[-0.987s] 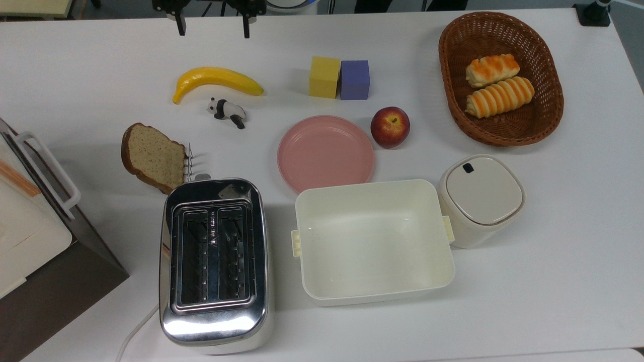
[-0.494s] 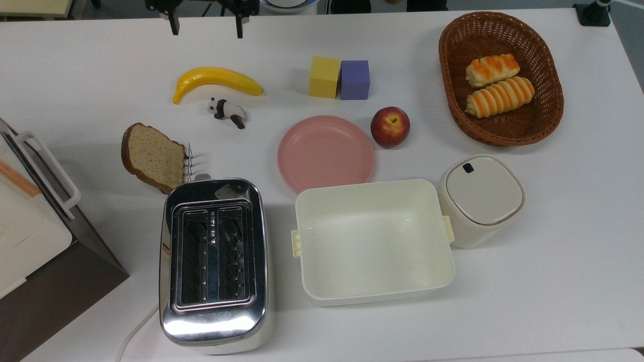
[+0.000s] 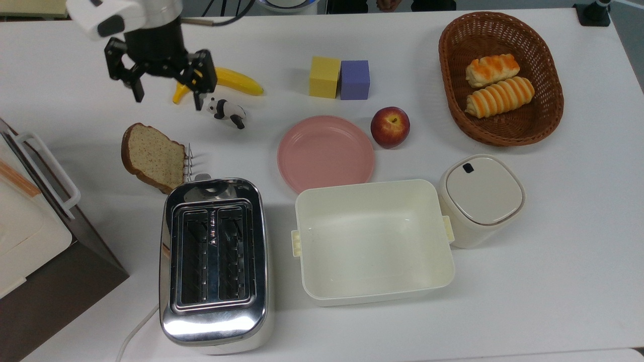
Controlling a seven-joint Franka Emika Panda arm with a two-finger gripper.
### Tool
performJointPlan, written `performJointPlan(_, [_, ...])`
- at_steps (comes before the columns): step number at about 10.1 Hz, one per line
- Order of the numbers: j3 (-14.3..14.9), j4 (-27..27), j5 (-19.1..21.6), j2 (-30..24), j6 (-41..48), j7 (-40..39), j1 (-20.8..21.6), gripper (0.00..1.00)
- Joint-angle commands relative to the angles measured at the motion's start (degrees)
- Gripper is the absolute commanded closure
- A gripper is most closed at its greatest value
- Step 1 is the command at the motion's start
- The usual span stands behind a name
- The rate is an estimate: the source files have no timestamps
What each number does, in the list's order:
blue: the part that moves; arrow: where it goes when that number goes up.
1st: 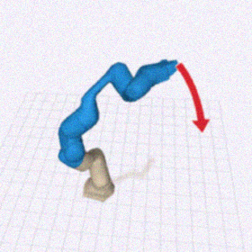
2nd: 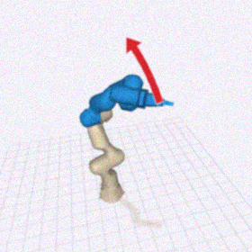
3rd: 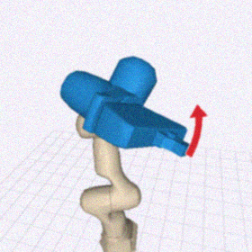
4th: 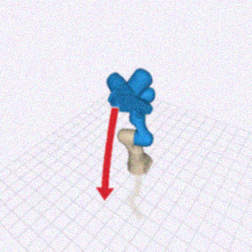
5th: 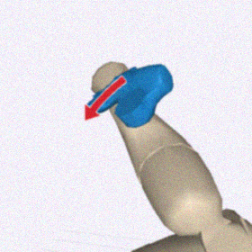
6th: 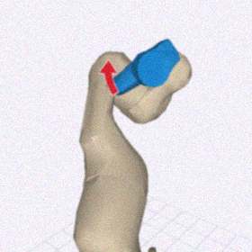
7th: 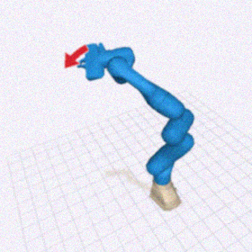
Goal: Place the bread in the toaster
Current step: 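Move the open gripper down over the bread slice on the rack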
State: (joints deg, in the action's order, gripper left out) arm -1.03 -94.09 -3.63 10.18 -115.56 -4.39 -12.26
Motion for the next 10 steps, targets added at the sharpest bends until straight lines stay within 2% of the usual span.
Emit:
performJointPlan(1, [1.64, -0.13, -1.11, 1.59, -1.6, 1.49, -1.0, 0.0])
performJointPlan(3, [3.22, -0.13, -1.29, 2.56, -1.69, 1.58, -2.15, 0.0])
performJointPlan(7, [3.58, -0.13, -6.02, 7.83, -7.56, 2.46, -4.44, 0.0])
performJointPlan(10, [3.4, -0.22, -7.44, 8.72, -8.45, 2.46, -4.52, 0.0])
